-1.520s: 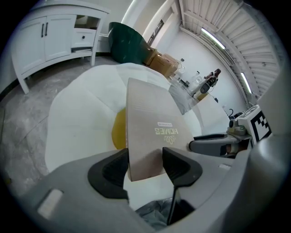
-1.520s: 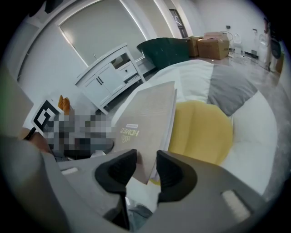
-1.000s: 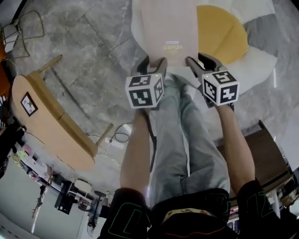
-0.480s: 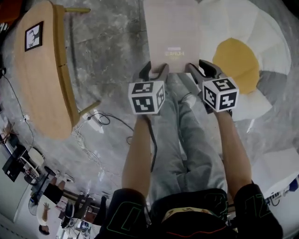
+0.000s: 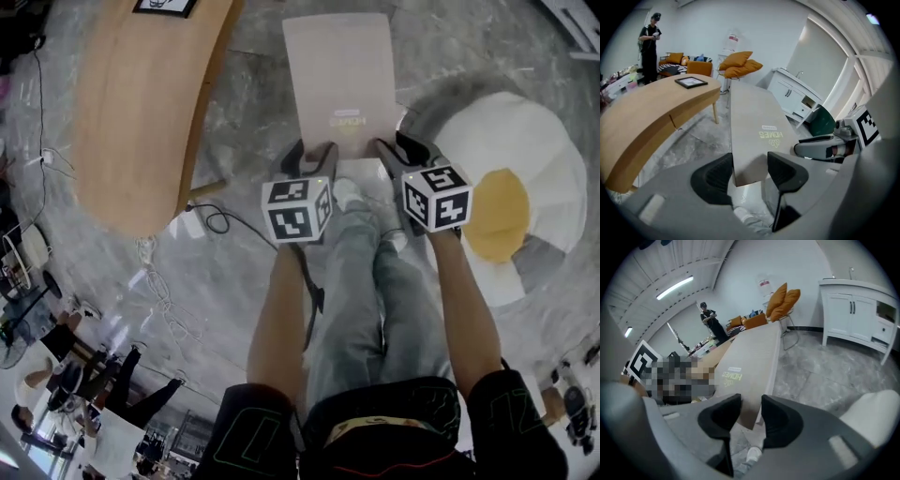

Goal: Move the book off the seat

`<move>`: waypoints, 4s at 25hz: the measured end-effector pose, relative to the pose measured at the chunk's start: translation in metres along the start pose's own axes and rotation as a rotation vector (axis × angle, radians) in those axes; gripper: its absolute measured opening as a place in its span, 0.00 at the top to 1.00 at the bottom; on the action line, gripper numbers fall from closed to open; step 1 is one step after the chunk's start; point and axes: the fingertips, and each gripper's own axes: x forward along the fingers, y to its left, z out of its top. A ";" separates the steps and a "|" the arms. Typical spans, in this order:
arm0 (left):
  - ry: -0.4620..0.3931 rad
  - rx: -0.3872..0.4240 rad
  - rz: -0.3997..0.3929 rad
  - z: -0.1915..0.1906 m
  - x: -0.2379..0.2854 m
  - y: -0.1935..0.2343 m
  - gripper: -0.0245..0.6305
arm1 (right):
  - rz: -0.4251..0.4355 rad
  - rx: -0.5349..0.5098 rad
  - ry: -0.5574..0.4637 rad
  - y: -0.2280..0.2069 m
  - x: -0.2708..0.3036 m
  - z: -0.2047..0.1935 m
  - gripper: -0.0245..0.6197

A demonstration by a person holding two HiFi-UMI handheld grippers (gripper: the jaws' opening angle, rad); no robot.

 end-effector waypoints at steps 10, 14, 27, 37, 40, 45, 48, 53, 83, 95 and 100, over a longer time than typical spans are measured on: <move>-0.123 -0.204 0.143 0.025 -0.067 0.128 0.58 | 0.169 -0.223 0.072 0.115 0.079 0.077 0.76; -0.175 -0.293 0.207 0.031 -0.090 0.178 0.58 | 0.234 -0.318 0.101 0.159 0.114 0.104 0.75; -0.231 -0.484 0.389 0.070 -0.114 0.331 0.58 | 0.395 -0.495 0.190 0.261 0.248 0.189 0.75; -0.172 -0.707 0.447 0.083 -0.079 0.407 0.58 | 0.484 -0.621 0.375 0.285 0.349 0.228 0.75; -0.178 -0.768 0.445 0.083 -0.078 0.418 0.58 | 0.529 -0.633 0.414 0.292 0.362 0.232 0.74; -0.165 -0.791 0.454 0.085 -0.077 0.425 0.58 | 0.529 -0.655 0.450 0.296 0.370 0.236 0.73; -0.145 -0.791 0.447 0.084 -0.077 0.425 0.57 | 0.497 -0.669 0.479 0.295 0.370 0.234 0.73; -0.197 -0.779 0.419 0.086 -0.078 0.430 0.56 | 0.482 -0.651 0.452 0.299 0.371 0.238 0.73; -0.601 -0.731 0.809 0.262 -0.322 0.402 0.95 | 0.551 -0.581 0.070 0.415 0.215 0.433 0.95; -0.861 -0.581 0.919 0.350 -0.464 0.395 0.95 | 0.764 -0.588 -0.199 0.517 0.120 0.534 0.96; -0.931 -0.480 0.986 0.374 -0.513 0.381 0.95 | 0.753 -0.642 -0.358 0.533 0.086 0.588 0.96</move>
